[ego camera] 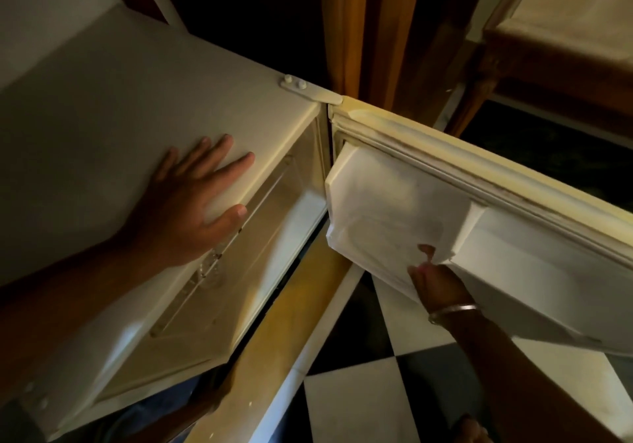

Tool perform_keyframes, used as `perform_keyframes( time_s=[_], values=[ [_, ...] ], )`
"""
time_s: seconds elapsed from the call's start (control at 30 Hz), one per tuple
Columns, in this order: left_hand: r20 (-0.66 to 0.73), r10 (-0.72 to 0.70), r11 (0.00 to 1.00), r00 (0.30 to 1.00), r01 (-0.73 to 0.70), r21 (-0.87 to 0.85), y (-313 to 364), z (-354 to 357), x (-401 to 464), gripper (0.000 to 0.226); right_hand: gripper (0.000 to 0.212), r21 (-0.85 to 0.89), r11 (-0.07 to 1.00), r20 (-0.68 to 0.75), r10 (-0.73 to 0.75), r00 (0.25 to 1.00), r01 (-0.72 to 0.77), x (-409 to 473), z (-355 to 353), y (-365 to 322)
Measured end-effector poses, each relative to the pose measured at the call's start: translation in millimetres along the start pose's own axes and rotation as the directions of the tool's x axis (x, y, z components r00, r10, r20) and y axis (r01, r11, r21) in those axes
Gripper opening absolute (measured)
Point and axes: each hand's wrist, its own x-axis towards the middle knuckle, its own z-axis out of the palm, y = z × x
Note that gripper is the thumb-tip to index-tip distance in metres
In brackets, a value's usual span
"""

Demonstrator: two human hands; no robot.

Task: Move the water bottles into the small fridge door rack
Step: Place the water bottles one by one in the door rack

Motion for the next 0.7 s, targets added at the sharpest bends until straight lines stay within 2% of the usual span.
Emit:
perform_keyframes(
  time_s=[0.1, 0.2, 0.3, 0.37, 0.47, 0.57, 0.7],
  values=[
    [0.003, -0.014, 0.999, 1.000, 0.014, -0.029, 1.4, -2.0, -0.4, 0.072, 0.039, 0.111, 0.987, -0.184, -0.093, 0.979, 0.114, 25.5, 0.7, -48.4],
    [0.007, -0.016, 0.999, 1.000, 0.016, -0.042, 2.8, -3.9, 0.3, 0.073, 0.042, 0.111, 0.972, -0.205, -0.181, 0.962, 0.207, 48.1, -0.6, -74.0],
    [0.010, -0.019, 0.998, 1.000, 0.019, -0.055, 3.4, -4.4, 0.6, 0.074, 0.044, 0.203, 0.943, -0.264, -0.205, 0.942, 0.263, 60.8, -0.9, -79.7],
    [0.014, -0.020, 0.998, 1.000, 0.021, -0.058, 3.1, -3.7, 0.9, 0.074, 0.051, 0.215, 0.938, -0.230, -0.222, 0.948, 0.272, 58.9, 7.1, -77.8],
    [0.014, -0.020, 0.998, 1.000, 0.021, -0.062, 0.6, -2.4, 0.9, 0.074, 0.061, 0.118, 0.940, -0.147, -0.303, 0.941, 0.321, 58.4, 16.4, -70.8],
    [0.007, -0.013, 0.998, 1.000, 0.014, -0.067, -1.3, -1.0, 1.2, 0.073, 0.059, 0.001, 0.910, -0.111, -0.411, 0.905, 0.414, 62.5, 21.5, -67.1],
    [-0.005, -0.011, 0.997, 1.000, 0.011, -0.072, -2.3, 1.2, 1.4, 0.072, 0.053, -0.012, 0.898, -0.148, -0.436, 0.888, 0.439, 74.2, 16.4, -71.9]
  ],
)
